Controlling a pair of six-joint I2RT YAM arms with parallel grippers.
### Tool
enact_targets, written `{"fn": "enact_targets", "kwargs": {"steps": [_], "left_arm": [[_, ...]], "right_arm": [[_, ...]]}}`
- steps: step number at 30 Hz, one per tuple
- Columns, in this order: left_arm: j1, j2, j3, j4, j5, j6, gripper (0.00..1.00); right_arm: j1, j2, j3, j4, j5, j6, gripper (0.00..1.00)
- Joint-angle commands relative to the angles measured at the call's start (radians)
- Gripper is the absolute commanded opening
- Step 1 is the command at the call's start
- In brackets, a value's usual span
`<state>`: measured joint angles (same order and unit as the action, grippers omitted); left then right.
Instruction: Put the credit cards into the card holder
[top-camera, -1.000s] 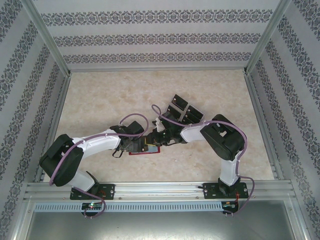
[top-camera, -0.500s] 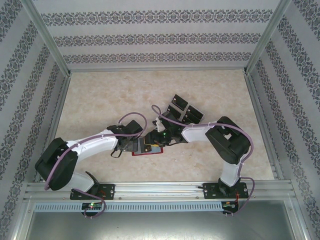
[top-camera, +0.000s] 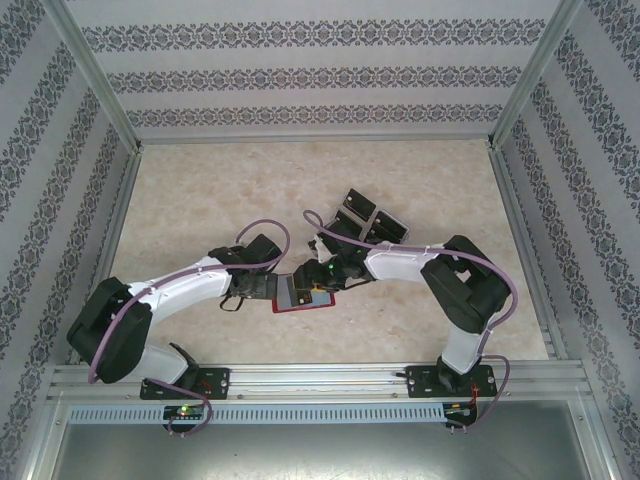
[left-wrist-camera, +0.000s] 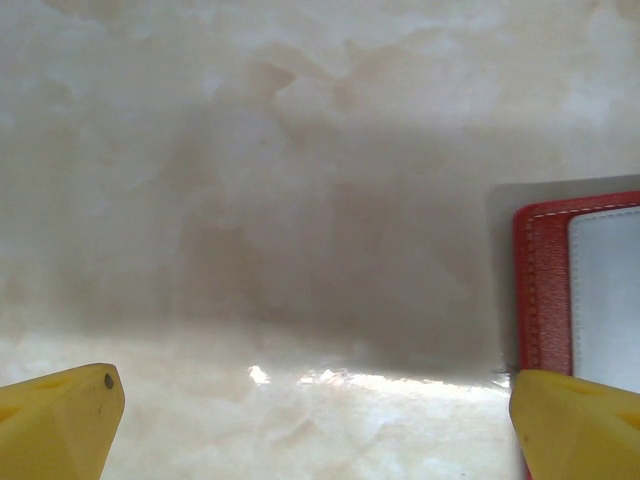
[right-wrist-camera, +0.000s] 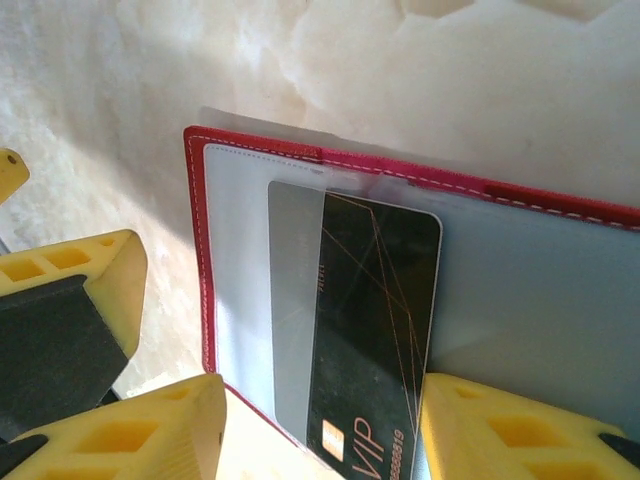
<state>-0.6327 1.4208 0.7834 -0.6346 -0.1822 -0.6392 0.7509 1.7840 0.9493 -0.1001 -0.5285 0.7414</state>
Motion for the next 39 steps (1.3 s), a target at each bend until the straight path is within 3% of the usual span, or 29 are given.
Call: {"fn": "enact_targets", "kwargs": {"steps": [1,5,17,26,39], "left_arm": [[0.008,0.013,-0.018,0.045,0.031,0.03,1.0],[0.006,0.029,-0.023,0.055,0.041,0.029,1.0],[0.007,0.04,-0.054,0.067,0.035,0.014,1.0],[0.007,0.048,-0.068,0.081,0.036,0.014,1.0],[0.006,0.05,-0.084,0.101,0.044,0.009,1.0]], "right_arm": [[0.016,-0.041,0.044,-0.099,0.051,-0.061,0.55],[0.02,-0.064,0.071,-0.168,0.105,-0.096,0.55],[0.041,-0.063,0.102,-0.309,0.233,-0.178,0.35],[0.064,-0.017,0.124,-0.281,0.211,-0.158,0.45],[0.109,0.054,0.187,-0.297,0.198,-0.154,0.46]]}}
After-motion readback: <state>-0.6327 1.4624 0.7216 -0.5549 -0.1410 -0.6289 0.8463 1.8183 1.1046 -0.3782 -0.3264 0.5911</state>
